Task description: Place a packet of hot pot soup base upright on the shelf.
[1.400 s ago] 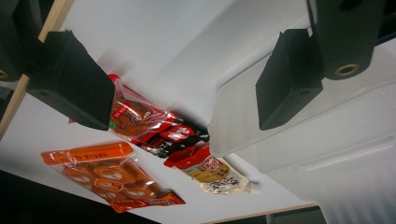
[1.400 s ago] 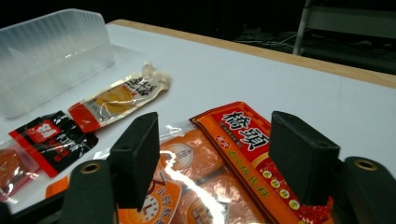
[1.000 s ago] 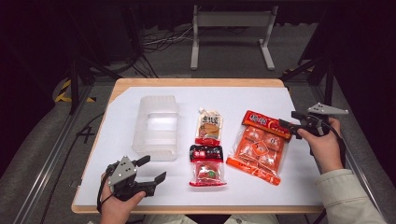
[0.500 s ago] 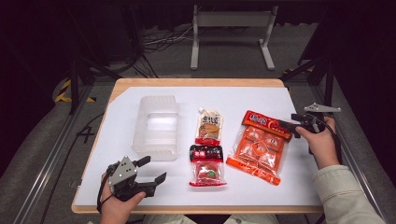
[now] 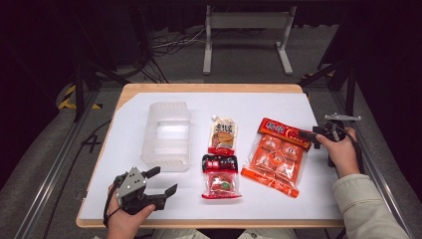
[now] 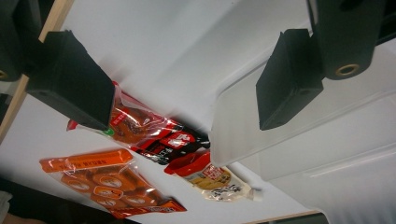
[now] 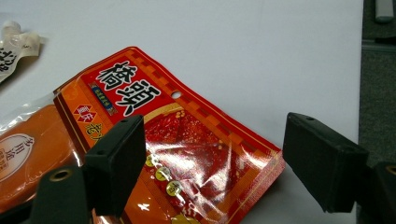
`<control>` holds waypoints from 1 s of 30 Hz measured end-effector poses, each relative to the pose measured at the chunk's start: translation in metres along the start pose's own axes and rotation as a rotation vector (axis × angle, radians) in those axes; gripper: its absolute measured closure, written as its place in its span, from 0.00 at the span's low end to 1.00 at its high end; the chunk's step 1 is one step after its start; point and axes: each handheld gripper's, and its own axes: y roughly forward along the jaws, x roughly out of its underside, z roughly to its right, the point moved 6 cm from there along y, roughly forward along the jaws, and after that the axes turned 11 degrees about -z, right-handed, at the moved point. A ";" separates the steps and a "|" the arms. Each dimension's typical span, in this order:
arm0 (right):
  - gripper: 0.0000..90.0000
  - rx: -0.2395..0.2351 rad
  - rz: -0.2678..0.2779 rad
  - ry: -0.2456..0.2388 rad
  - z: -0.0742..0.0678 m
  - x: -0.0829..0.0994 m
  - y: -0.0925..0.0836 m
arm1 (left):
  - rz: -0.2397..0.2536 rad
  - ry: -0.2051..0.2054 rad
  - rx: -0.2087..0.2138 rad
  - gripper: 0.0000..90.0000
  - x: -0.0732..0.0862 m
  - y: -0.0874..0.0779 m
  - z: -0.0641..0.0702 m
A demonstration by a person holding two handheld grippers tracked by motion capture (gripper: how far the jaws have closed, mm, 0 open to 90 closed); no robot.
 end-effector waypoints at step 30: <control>0.51 -0.118 0.009 0.057 -0.010 0.002 -0.006 | -0.009 0.020 -0.012 0.23 -0.001 0.001 0.002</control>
